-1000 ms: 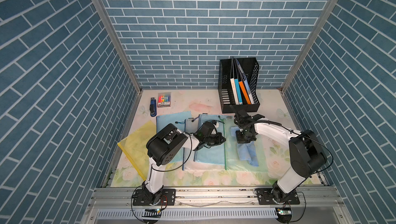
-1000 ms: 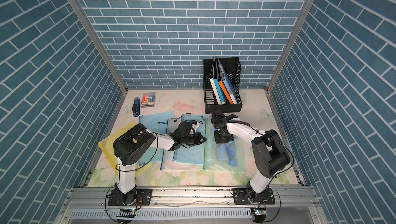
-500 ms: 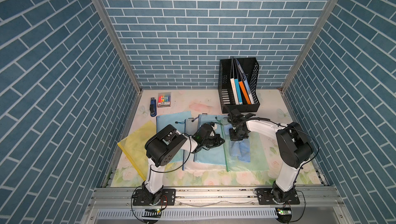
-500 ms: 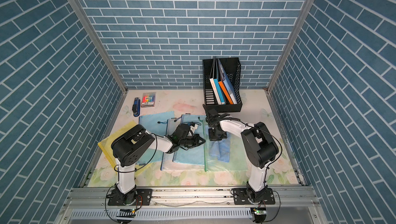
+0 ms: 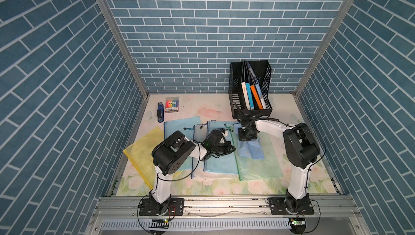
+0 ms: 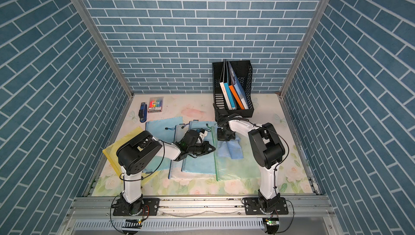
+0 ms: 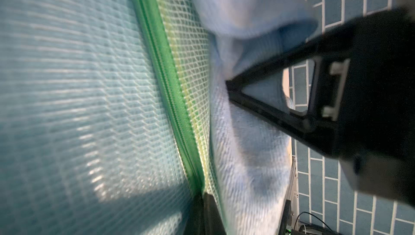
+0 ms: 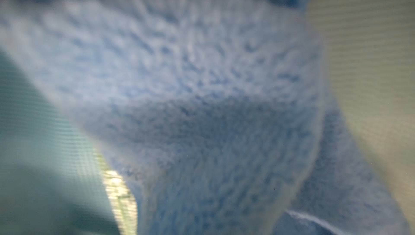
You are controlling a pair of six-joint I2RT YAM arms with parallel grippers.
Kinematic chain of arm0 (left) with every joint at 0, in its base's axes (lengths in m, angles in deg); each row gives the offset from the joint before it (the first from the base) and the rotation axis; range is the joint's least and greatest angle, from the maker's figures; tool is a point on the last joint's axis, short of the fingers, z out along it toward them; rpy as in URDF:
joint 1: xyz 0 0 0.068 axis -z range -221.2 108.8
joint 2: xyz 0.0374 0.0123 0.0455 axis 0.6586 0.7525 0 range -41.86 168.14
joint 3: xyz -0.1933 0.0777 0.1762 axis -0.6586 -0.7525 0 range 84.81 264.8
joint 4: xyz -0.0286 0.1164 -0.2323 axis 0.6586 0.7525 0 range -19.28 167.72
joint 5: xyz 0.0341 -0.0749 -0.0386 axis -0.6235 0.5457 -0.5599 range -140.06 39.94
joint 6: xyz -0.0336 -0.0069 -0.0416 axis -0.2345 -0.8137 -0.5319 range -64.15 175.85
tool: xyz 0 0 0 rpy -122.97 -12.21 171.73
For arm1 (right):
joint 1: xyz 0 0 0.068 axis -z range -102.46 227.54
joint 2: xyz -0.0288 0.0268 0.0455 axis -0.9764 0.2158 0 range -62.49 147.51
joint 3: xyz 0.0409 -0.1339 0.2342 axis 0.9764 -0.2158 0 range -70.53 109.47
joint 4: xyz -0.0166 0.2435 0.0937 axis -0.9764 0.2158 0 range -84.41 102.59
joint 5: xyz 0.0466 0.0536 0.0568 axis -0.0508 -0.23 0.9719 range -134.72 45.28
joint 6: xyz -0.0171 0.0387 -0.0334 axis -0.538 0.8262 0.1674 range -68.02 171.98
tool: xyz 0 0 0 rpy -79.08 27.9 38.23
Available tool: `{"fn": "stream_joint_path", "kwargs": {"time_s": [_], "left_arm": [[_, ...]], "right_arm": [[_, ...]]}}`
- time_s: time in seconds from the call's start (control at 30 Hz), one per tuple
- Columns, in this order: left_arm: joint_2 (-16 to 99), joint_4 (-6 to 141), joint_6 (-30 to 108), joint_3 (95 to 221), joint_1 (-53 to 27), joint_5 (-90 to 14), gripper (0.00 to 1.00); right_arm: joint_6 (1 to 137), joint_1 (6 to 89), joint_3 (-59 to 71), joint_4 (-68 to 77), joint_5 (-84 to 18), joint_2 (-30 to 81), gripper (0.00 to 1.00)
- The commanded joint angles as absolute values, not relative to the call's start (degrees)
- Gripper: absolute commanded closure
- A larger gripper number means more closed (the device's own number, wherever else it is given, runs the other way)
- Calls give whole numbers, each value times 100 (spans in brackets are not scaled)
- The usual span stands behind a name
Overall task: Wipe the document bag
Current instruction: Wipe the dirt from the document bag.
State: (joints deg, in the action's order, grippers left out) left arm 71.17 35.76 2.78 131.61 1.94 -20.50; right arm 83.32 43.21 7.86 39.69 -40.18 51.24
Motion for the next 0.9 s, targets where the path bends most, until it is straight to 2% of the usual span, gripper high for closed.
{"fn": "stream_joint_path", "kwargs": {"time_s": [0.0, 0.27, 0.6, 0.7, 0.87], "left_arm": [[7105, 3959, 488, 13203, 240, -1946, 100], [7047, 3987, 463, 13123, 231, -2044, 100], [6980, 4202, 660, 13121, 174, -1886, 100], [6950, 4276, 717, 13104, 152, -1877, 100], [6986, 4294, 725, 13177, 153, -1871, 100]], "right_arm": [[8904, 4173, 1041, 3425, -3296, 5558, 100], [8436, 4428, 895, 4013, -4264, 5327, 100], [7762, 5847, -191, 4426, -4963, 4294, 100], [7694, 6195, -229, 4556, -5052, 4280, 100], [7793, 6063, -15, 4558, -4832, 4451, 100]]}}
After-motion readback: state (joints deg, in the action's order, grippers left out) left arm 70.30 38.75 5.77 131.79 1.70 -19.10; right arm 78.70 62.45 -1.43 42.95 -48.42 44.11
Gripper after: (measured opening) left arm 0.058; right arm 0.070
